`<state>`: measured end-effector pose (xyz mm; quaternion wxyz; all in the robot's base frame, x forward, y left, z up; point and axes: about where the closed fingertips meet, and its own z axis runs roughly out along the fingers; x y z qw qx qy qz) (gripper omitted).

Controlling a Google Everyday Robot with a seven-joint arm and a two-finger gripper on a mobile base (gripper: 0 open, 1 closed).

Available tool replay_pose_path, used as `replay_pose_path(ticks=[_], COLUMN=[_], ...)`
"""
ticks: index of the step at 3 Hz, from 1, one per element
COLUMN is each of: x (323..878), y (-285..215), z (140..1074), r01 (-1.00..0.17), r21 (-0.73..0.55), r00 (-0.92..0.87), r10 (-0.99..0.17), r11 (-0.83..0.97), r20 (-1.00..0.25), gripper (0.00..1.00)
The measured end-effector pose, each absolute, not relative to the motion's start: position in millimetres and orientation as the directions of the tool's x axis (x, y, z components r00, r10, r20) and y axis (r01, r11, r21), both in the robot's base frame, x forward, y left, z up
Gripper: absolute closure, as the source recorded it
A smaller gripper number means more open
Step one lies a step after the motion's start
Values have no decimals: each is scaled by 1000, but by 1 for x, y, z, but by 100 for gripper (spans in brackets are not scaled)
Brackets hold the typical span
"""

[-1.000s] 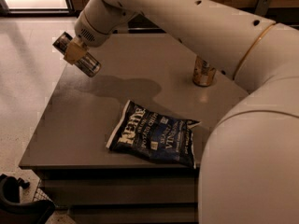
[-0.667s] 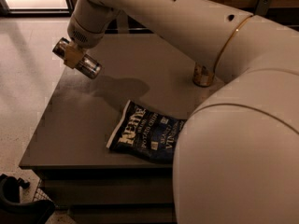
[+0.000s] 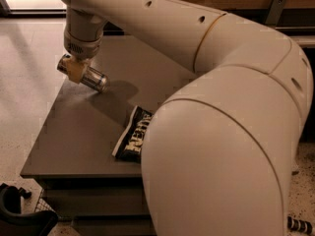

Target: Knock redbull can over

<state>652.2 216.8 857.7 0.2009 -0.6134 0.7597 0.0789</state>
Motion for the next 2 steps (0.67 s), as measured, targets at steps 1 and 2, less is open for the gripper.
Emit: replay_pose_path(ticks=[1, 2], x=[651, 648], y=[219, 240], z=[844, 825], r01=[-965, -980], r21=[-114, -71], r00=[-179, -133], r10=[-909, -875], r11=[237, 187], r20=[-377, -466], gripper=[100, 100])
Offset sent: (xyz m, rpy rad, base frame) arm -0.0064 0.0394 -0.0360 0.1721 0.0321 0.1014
